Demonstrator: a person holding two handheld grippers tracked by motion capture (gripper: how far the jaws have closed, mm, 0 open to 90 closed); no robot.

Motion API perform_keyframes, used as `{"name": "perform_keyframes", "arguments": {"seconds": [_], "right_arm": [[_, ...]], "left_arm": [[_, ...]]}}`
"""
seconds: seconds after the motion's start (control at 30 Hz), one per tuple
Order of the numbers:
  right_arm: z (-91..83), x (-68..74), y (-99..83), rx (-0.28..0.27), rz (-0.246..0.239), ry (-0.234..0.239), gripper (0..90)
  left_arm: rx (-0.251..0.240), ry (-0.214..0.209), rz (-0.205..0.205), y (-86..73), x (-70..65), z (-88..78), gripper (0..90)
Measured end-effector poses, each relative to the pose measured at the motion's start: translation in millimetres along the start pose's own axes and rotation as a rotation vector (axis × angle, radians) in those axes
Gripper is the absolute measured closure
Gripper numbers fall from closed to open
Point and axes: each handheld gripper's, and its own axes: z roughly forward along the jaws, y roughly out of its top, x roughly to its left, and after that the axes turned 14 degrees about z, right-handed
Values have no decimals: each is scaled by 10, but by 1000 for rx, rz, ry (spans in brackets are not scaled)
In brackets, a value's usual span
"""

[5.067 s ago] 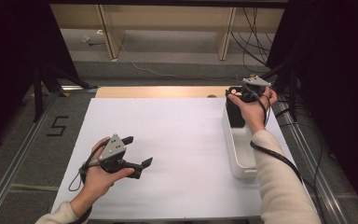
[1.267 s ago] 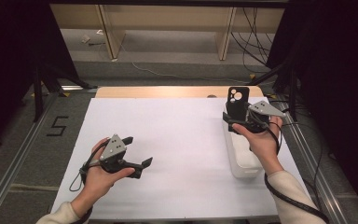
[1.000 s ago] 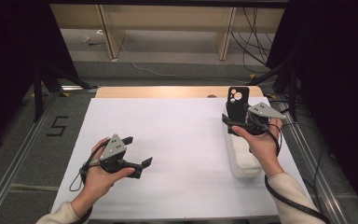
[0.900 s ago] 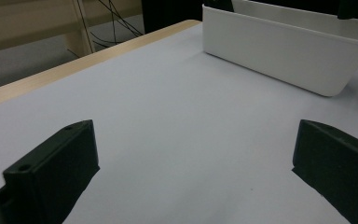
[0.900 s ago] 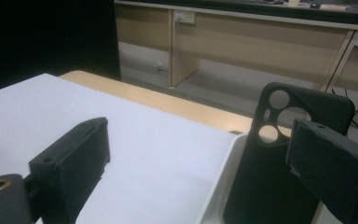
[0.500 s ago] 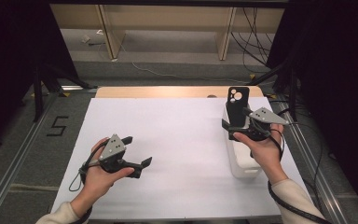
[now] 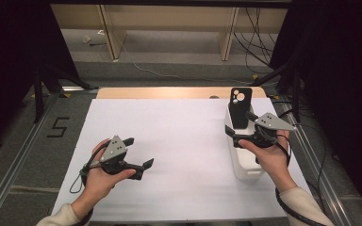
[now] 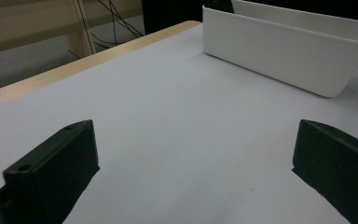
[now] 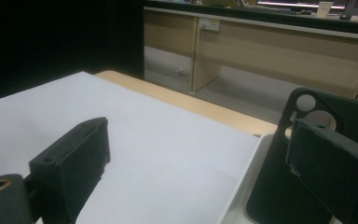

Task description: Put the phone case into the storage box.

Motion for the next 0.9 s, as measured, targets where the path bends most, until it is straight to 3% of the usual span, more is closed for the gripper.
{"name": "perform_keyframes", "arguments": {"seconds": [0.9], "right_arm": [[-286,9,-210,0,-3,10,80]], "left_arm": [[1,4,2,0,4,-4,0]]}}
